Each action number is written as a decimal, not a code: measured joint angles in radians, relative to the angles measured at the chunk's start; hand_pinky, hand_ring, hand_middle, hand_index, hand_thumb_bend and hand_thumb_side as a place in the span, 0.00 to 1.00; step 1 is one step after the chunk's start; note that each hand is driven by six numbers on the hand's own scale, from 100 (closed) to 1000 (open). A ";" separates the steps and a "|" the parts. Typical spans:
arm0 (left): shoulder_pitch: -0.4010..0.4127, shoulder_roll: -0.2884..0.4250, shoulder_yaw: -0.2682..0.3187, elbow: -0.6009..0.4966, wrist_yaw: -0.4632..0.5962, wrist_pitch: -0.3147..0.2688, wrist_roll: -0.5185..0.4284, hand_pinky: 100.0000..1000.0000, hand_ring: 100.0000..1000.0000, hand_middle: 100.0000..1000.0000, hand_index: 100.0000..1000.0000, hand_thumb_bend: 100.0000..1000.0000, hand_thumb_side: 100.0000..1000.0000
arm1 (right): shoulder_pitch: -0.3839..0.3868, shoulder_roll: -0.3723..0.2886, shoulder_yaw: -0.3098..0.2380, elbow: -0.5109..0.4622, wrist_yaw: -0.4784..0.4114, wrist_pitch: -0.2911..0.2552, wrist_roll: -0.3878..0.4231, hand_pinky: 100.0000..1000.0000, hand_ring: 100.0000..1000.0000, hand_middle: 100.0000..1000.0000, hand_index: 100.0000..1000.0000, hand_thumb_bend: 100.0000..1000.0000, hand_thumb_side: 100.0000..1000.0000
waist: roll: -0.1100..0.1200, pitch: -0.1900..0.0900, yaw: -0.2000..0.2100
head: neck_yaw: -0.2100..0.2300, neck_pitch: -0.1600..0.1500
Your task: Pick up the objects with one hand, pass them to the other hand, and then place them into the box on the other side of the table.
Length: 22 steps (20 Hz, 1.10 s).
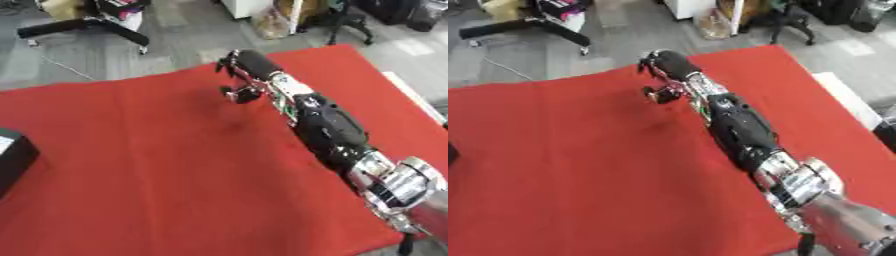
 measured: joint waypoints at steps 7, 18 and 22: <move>0.029 0.000 0.000 0.000 -0.031 0.044 0.000 0.71 0.49 0.51 0.75 0.17 0.97 | -0.002 0.027 -0.033 -0.085 0.127 -0.010 -0.115 0.41 0.16 0.25 0.66 0.00 0.00 | -0.005 -0.001 -0.011 | 0.006 0.001; 0.034 0.008 -0.099 0.106 -0.257 0.080 -0.003 0.71 0.55 0.57 0.78 0.23 0.82 | -0.017 0.110 0.070 -0.396 -0.192 -0.021 -0.100 0.40 0.14 0.20 0.63 0.00 0.00 | -0.030 -0.029 -0.039 | 0.023 0.022; -0.025 0.008 -0.160 0.145 -0.342 0.044 0.048 0.72 0.58 0.61 0.80 0.33 0.70 | -0.007 0.169 0.115 -0.516 -0.434 0.013 0.005 0.40 0.14 0.20 0.62 0.00 0.32 | -0.039 -0.032 -0.049 | 0.030 0.026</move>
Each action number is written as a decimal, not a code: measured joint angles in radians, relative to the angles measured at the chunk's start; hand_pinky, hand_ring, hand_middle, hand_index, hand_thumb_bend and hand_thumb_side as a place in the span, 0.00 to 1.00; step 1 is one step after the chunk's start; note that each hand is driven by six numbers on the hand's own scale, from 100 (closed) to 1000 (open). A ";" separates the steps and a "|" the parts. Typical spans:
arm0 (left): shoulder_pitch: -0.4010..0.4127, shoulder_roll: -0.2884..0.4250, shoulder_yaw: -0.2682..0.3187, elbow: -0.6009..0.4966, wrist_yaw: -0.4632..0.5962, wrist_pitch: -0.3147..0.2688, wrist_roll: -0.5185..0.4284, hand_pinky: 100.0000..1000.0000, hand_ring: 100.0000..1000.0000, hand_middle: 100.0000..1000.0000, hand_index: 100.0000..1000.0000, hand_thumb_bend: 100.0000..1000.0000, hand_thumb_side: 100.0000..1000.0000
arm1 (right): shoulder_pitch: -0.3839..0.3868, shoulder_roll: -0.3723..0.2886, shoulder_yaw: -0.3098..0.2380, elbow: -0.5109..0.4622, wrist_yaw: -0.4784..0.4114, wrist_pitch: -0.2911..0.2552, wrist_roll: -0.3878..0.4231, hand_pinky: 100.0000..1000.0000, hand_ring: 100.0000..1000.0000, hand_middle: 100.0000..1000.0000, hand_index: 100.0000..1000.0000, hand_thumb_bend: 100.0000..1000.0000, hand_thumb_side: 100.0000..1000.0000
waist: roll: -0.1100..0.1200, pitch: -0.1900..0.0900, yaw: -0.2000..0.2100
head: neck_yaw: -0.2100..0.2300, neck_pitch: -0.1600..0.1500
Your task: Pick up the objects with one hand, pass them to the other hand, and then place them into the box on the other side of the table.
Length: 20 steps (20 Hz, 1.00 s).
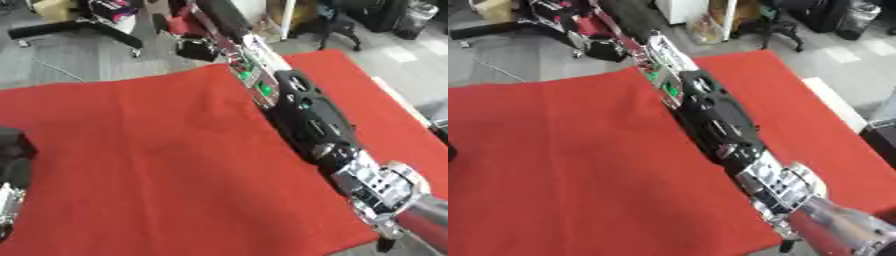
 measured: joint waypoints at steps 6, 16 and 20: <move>-0.088 -0.023 -0.072 0.074 -0.154 -0.071 0.123 0.74 0.63 0.67 0.82 0.44 0.54 | 0.026 0.079 0.029 -0.149 -0.285 0.091 0.128 0.39 0.14 0.19 0.61 0.00 0.41 | -0.013 -0.003 -0.018 | 0.011 0.003; -0.158 -0.113 -0.103 0.198 -0.239 -0.042 0.377 0.72 0.61 0.65 0.79 0.41 0.50 | 0.068 0.144 0.044 -0.250 -0.463 0.179 0.233 0.39 0.13 0.19 0.61 0.00 0.41 | -0.022 -0.003 -0.039 | 0.019 0.006; -0.187 -0.152 -0.105 0.224 -0.224 -0.011 0.484 0.71 0.60 0.65 0.78 0.41 0.49 | 0.077 0.159 0.049 -0.270 -0.488 0.191 0.258 0.39 0.13 0.19 0.61 0.00 0.41 | -0.026 -0.003 -0.044 | 0.021 0.006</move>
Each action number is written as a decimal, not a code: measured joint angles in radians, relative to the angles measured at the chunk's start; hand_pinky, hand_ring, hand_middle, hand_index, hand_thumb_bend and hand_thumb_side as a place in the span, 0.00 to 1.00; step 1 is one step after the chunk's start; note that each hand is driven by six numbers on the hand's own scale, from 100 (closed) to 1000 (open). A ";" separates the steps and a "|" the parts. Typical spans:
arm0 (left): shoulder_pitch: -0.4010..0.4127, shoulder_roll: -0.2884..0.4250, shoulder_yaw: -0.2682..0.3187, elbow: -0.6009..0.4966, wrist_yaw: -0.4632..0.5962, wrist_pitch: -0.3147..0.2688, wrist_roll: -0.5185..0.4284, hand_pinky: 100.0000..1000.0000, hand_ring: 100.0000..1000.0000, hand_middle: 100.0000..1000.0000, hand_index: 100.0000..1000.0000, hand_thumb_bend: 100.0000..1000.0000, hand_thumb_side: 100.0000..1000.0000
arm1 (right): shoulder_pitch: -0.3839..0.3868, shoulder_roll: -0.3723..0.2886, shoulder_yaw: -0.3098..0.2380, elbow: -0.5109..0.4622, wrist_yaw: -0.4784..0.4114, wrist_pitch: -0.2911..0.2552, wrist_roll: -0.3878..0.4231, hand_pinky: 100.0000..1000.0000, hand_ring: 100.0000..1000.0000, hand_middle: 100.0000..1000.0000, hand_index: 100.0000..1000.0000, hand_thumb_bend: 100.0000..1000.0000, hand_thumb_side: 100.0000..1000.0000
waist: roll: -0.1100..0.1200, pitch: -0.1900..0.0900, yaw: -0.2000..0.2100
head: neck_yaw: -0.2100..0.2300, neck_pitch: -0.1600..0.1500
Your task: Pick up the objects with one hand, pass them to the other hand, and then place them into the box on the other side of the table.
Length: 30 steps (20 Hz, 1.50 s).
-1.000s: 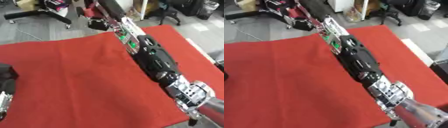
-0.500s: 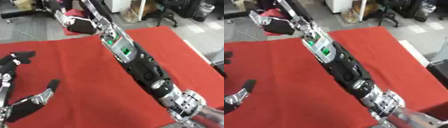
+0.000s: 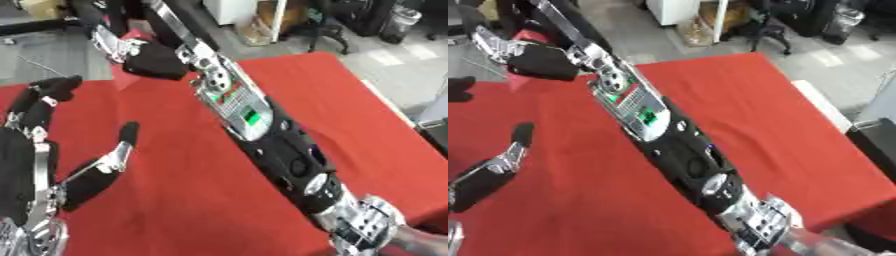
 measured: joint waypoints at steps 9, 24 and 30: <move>-0.050 -0.065 -0.013 0.057 0.069 0.003 0.063 0.71 0.59 0.64 0.78 0.42 0.51 | 0.004 0.007 0.009 -0.023 -0.036 0.013 0.029 0.39 0.13 0.18 0.61 0.00 0.41 | -0.009 0.000 -0.012 | 0.011 0.000; -0.099 -0.114 -0.019 0.100 0.116 0.015 0.088 0.66 0.55 0.57 0.73 0.44 0.41 | 0.008 0.022 0.016 -0.027 -0.064 0.022 0.059 0.40 0.13 0.17 0.61 0.00 0.41 | -0.019 0.002 -0.023 | 0.023 0.000; -0.104 -0.122 -0.023 0.103 0.137 0.013 0.104 0.56 0.44 0.45 0.61 0.13 0.44 | 0.008 0.024 0.015 -0.028 -0.074 0.025 0.066 0.40 0.13 0.17 0.61 0.00 0.41 | -0.020 0.003 -0.025 | 0.023 0.000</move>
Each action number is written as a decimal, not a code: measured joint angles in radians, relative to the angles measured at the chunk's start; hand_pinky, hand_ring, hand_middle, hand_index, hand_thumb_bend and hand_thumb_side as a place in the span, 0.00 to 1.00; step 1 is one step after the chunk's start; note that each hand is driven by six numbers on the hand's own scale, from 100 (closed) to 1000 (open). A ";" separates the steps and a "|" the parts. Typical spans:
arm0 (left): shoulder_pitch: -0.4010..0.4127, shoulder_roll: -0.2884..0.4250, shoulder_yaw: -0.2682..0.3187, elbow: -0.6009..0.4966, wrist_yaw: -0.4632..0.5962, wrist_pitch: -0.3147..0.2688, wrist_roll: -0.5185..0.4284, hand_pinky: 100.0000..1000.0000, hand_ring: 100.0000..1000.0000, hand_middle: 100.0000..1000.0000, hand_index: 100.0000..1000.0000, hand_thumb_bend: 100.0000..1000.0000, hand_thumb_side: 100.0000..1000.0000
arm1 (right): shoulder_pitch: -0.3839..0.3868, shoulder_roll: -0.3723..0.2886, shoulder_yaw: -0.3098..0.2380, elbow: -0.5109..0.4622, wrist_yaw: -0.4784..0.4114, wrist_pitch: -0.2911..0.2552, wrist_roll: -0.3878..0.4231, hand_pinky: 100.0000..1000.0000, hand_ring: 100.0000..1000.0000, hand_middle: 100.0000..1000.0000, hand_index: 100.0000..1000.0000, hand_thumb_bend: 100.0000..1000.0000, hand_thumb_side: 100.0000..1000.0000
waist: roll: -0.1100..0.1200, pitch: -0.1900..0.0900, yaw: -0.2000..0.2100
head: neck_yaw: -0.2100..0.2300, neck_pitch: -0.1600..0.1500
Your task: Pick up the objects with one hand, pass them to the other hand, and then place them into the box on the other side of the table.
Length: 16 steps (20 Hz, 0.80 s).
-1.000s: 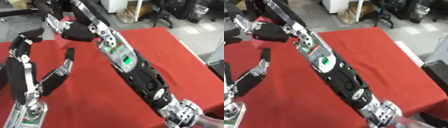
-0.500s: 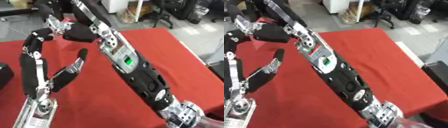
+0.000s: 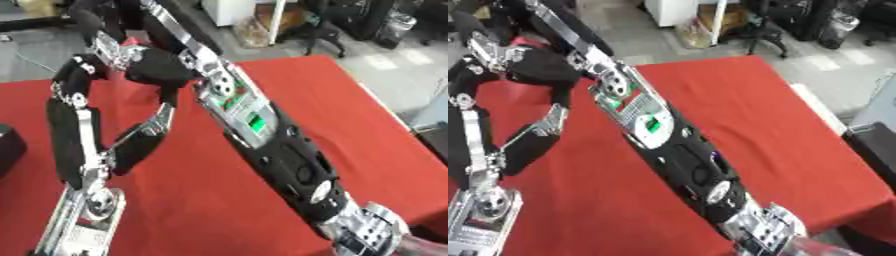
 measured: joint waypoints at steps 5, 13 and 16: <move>0.000 0.000 -0.002 0.002 0.023 -0.015 0.017 0.48 0.36 0.37 0.52 0.00 0.50 | 0.000 0.000 0.000 0.000 -0.014 -0.002 0.018 0.47 0.17 0.22 0.66 0.00 0.44 | 0.000 0.000 -0.003 | 0.003 0.000; 0.000 0.001 0.006 -0.004 0.048 -0.028 0.063 0.47 0.34 0.34 0.49 0.00 0.49 | 0.005 -0.002 -0.014 0.000 -0.007 -0.019 0.095 0.66 0.36 0.42 0.85 0.00 0.73 | -0.001 0.000 -0.006 | 0.008 0.003; 0.000 0.002 0.008 -0.005 0.048 -0.030 0.066 0.47 0.33 0.34 0.48 0.00 0.48 | 0.005 -0.008 -0.025 -0.001 0.018 -0.030 0.120 0.72 0.43 0.49 0.87 0.00 0.76 | -0.001 -0.001 -0.007 | 0.009 0.003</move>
